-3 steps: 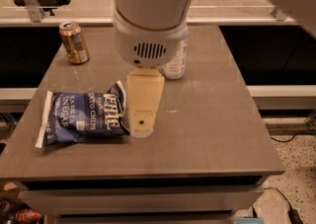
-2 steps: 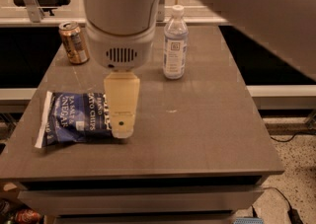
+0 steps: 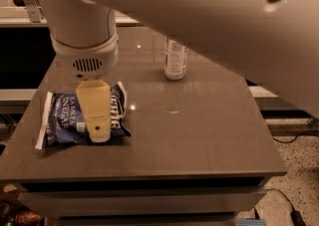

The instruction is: Pick blue chip bag

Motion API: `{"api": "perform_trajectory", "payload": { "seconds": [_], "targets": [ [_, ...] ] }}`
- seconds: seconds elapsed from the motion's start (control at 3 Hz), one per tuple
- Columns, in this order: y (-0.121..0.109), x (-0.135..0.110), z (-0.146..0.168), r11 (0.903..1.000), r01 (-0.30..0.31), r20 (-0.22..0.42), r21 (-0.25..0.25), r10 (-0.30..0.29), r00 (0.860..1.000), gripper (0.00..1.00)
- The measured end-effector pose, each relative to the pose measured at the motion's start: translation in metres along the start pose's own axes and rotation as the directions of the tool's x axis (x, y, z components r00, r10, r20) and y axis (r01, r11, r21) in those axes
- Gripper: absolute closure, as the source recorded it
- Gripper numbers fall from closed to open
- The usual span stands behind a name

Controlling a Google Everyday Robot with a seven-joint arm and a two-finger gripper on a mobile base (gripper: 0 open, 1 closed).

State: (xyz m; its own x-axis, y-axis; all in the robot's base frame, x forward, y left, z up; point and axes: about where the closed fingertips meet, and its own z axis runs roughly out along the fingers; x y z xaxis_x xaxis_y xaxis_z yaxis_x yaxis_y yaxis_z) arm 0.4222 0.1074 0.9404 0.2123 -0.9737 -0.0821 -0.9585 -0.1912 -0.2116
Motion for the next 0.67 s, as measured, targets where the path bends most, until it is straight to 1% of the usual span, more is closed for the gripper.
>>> {"api": "perform_trajectory", "payload": {
  "seconds": [0.67],
  "targets": [
    [0.001,-0.024,0.034,0.9965,0.051,-0.014,-0.066,-0.052,0.999,0.0]
  ]
}}
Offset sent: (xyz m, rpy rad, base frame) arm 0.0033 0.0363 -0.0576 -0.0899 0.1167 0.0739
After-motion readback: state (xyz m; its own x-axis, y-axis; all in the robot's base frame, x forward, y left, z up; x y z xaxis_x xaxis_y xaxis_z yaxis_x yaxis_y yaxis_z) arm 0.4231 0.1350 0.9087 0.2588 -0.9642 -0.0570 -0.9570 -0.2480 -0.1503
